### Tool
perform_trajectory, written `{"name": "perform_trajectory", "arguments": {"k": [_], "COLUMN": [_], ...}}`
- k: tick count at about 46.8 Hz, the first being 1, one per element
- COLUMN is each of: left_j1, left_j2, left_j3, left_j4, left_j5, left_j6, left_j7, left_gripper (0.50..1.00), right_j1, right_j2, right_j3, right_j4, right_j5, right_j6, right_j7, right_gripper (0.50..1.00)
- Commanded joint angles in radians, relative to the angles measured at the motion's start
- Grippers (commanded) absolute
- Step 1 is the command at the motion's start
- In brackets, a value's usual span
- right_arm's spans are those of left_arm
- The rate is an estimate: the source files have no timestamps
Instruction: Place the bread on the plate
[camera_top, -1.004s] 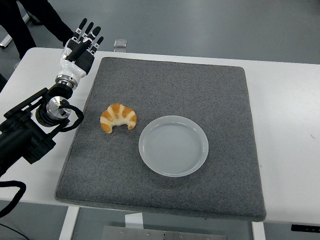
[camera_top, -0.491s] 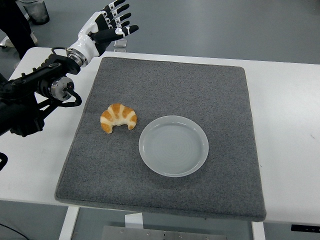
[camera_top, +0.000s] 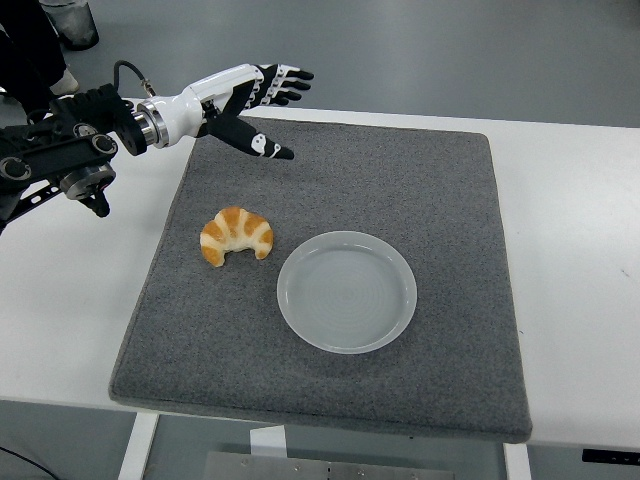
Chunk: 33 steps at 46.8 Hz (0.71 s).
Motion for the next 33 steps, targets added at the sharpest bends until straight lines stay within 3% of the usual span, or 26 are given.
{"name": "perform_trajectory", "arguments": {"k": [1, 18, 33], "left_j1": [-0.039, -0.126, -0.128], "left_j2": [0.018, 0.061, 0.055], "left_j3": [0.092, 0.258, 0.306], "left_j4": [-0.022, -0.110, -0.115], "left_j5": [0.058, 0.377, 0.425], "left_j6": [-0.004, -0.002, 0.007], "left_j7": [0.000, 0.004, 0.020], "left_gripper": [0.994, 0.996, 0.996], "right_j1": [0.001, 0.000, 0.000], "right_j2": [0.000, 0.000, 0.000], "right_j3": [0.000, 0.000, 0.000], "right_j4": [0.000, 0.000, 0.000], "right_j5": [0.000, 0.000, 0.000], "right_j6": [0.000, 0.000, 0.000], "right_j7": [0.000, 0.000, 0.000], "right_gripper": [0.952, 0.952, 0.952]}}
